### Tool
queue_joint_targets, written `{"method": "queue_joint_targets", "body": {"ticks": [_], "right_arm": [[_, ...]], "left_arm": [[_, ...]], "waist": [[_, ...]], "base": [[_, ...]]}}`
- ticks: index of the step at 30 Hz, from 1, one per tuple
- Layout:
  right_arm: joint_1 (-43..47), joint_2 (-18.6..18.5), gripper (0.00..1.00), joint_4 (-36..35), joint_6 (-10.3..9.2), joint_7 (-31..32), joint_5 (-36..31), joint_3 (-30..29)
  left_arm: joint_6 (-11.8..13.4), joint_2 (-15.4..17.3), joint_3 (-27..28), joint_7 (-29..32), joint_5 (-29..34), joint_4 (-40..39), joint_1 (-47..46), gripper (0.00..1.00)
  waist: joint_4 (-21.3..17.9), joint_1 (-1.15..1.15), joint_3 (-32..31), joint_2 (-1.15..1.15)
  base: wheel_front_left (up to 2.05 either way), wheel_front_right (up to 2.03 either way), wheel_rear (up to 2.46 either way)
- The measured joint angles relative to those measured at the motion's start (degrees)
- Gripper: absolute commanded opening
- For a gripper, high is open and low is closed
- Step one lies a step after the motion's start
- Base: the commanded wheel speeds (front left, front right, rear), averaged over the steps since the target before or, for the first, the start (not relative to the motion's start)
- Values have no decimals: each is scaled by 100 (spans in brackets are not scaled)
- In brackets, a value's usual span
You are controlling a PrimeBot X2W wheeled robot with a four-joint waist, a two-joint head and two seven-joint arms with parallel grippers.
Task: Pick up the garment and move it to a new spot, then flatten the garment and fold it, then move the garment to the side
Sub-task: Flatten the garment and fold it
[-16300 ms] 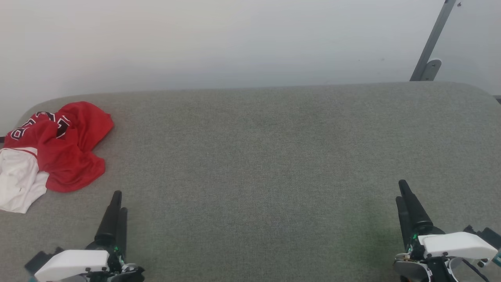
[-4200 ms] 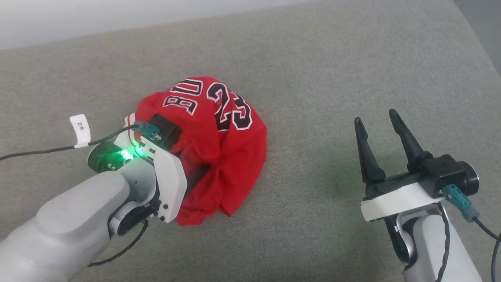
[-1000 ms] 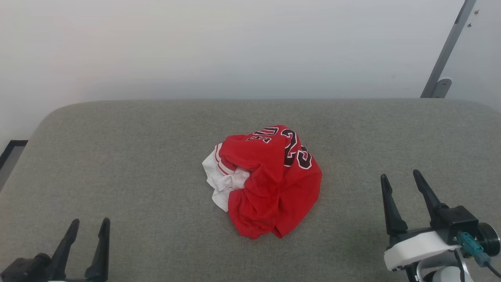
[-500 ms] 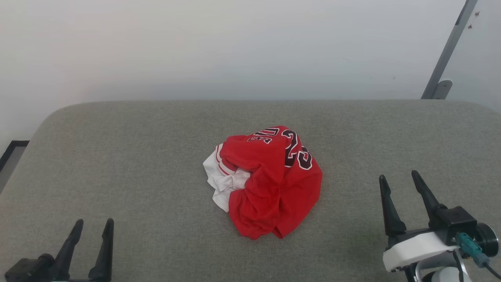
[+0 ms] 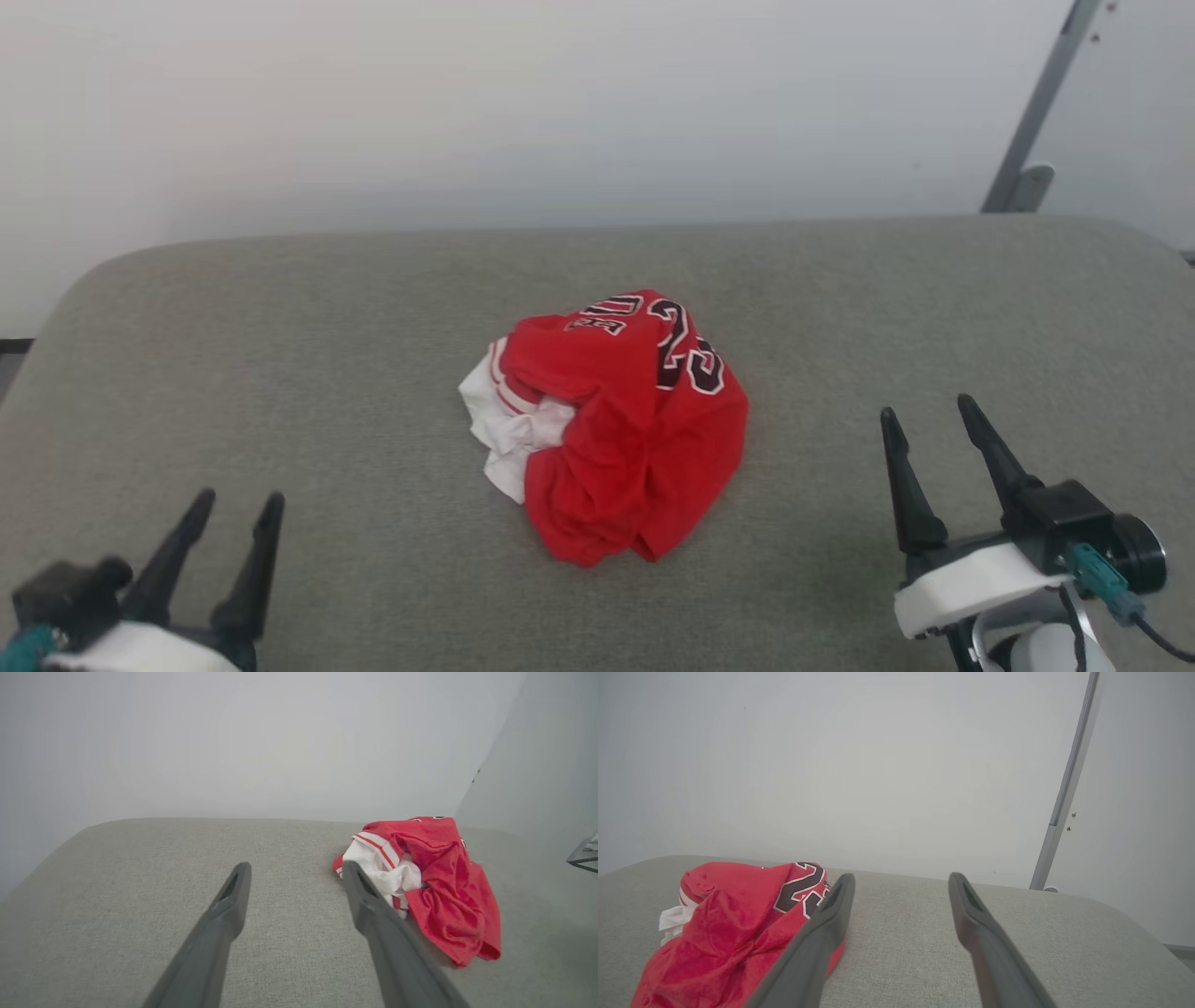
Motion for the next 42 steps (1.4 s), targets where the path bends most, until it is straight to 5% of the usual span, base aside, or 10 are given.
{"method": "queue_joint_targets", "body": {"ticks": [11, 21, 33, 42], "right_arm": [[-211, 25, 100, -53, 0, 0, -34, 188], [-465, 45, 100, -227, 0, 0, 85, 372], [-547, 44, 100, -407, 0, 0, 223, 419], [-705, 46, 100, -435, 0, 0, 241, 493]], "left_arm": [[-1, 913, -983, 196, -571, 138, -1129, 100], [-8, 1591, -1982, 959, -1011, 267, -2338, 100], [-8, 1720, -3111, 2340, -1486, 704, -3480, 100], [-9, 1311, -3771, 3490, -1539, 1433, -4279, 100]], "waist": [[-508, 0, 416, 0], [-1027, 0, 960, 0], [-1378, 0, 1580, 0], [-1359, 0, 1918, 0]], "base": [[0, 0, 0], [0, 0, 0], [0, 0, 0], [0, 0, 0]]}}
